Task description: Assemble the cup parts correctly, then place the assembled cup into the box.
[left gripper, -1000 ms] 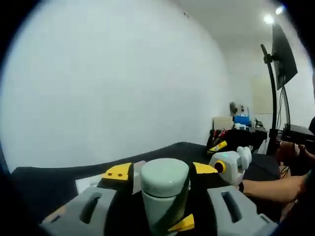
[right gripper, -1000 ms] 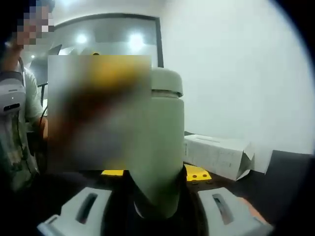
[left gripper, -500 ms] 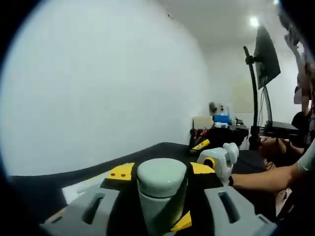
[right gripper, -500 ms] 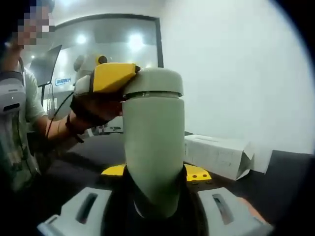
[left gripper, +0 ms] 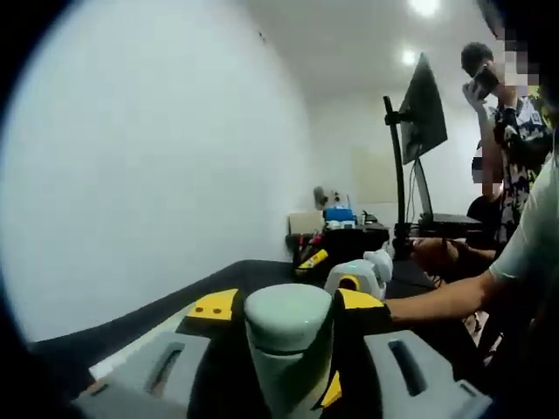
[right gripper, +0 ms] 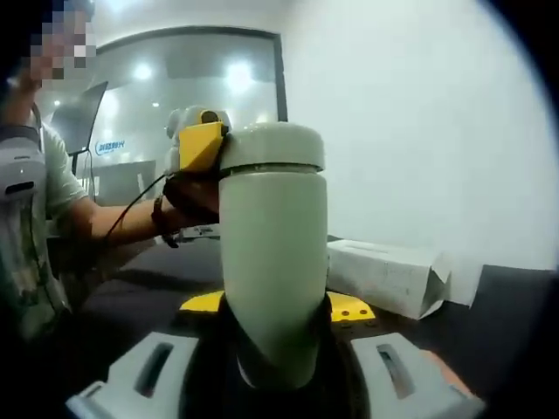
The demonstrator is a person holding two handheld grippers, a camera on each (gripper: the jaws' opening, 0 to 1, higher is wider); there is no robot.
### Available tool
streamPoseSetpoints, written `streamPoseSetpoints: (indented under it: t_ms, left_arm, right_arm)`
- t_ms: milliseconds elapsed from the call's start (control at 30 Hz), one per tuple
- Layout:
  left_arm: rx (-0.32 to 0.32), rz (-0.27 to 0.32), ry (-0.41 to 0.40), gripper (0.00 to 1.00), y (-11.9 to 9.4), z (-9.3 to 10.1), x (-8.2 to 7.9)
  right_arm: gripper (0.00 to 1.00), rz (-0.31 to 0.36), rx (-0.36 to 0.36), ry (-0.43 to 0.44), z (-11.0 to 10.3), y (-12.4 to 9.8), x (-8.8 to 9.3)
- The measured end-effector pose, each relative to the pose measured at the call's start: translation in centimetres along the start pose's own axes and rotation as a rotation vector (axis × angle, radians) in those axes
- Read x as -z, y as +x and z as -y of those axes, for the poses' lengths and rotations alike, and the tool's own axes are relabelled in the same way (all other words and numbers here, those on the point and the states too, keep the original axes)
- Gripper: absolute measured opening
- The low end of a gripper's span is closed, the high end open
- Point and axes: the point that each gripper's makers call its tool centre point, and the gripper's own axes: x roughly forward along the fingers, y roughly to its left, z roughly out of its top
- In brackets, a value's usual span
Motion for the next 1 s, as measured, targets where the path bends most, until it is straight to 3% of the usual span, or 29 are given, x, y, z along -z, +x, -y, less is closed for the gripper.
streamPoseSetpoints:
  t_ms: [33,67,100,167,233,267,300,333,467,567,633,667,733,767,900,967,1000]
  left_arm:
    - [-0.016,-0.019,-0.022,0.68,0.0,-0.1,0.2]
    - [-0.021,-0.047,-0.057,0.77,-0.1,0.1,0.6]
    - [-0.017,-0.027,-0.064,0.78,-0.1,0.6,0.2]
    - [-0.159,-0.037,-0.065,0.77,-0.4,-0.4,0.4]
    - [-0.318,-0.055,-0.053,0.65,-1.0,-1.7,0.7]
    - [-0.363,-0.019,-0.025,0.56,-1.3,-2.7,0.1]
    - [-0.370,-0.017,-0.053,0.54,-1.2,-2.3,0.2]
    - [-0.417,-0.020,-0.066,0.54,-1.4,-1.7,0.4]
    - [-0.459,-0.057,-0.014,0.52,-0.5,-1.0,0.9]
    - [-0.471,-0.050,-0.042,0.54,-0.6,0.8,0.9]
    - [-0.524,-0.059,-0.016,0.56,-0.6,0.3,0.9]
    - [-0.531,-0.079,-0.022,0.53,-0.6,0.2,1.3]
    - [-0.556,-0.030,-0.026,0.43,-0.9,0.1,0.6]
    - [-0.572,-0.043,-0.015,0.39,-1.1,-0.1,0.6]
    - [-0.541,-0.044,0.001,0.39,-0.8,-0.1,0.8]
    - [-0.468,-0.022,0.018,0.39,-0.5,0.4,0.8]
    - [-0.454,-0.014,-0.021,0.38,-0.6,0.4,1.0]
  right_arm:
    - [0.40,-0.001,0.001,-0.001,-0.1,0.0,0.0]
    - [0.40,-0.002,0.002,-0.003,-0.1,0.0,0.0]
    - [0.40,-0.002,0.002,-0.004,-0.1,0.0,0.0]
    - [0.40,0.000,0.002,-0.001,-0.1,0.0,0.0]
    - [0.40,0.000,0.002,-0.001,-0.2,0.0,0.0]
    - [0.40,0.000,0.003,-0.002,-0.2,0.0,0.0]
    - [0.40,0.001,0.010,0.003,-0.2,0.1,0.0]
    - [0.40,0.001,0.004,-0.001,-0.3,0.0,0.0]
    - [0.40,-0.001,0.005,-0.003,-0.2,0.0,0.1]
    - [0.40,-0.001,0.005,-0.003,-0.1,0.0,0.1]
    - [0.40,-0.001,0.005,-0.003,0.0,0.0,0.1]
    - [0.40,-0.001,0.006,-0.003,0.0,0.0,0.2]
    - [0.40,0.000,0.006,-0.001,0.0,0.0,0.2]
    - [0.40,-0.002,0.005,-0.003,0.0,0.0,0.2]
    - [0.40,-0.001,0.008,0.001,0.0,0.0,0.2]
    - [0.40,-0.001,0.008,0.001,0.1,-0.1,0.2]
    - [0.40,-0.001,0.008,0.002,0.2,-0.1,0.2]
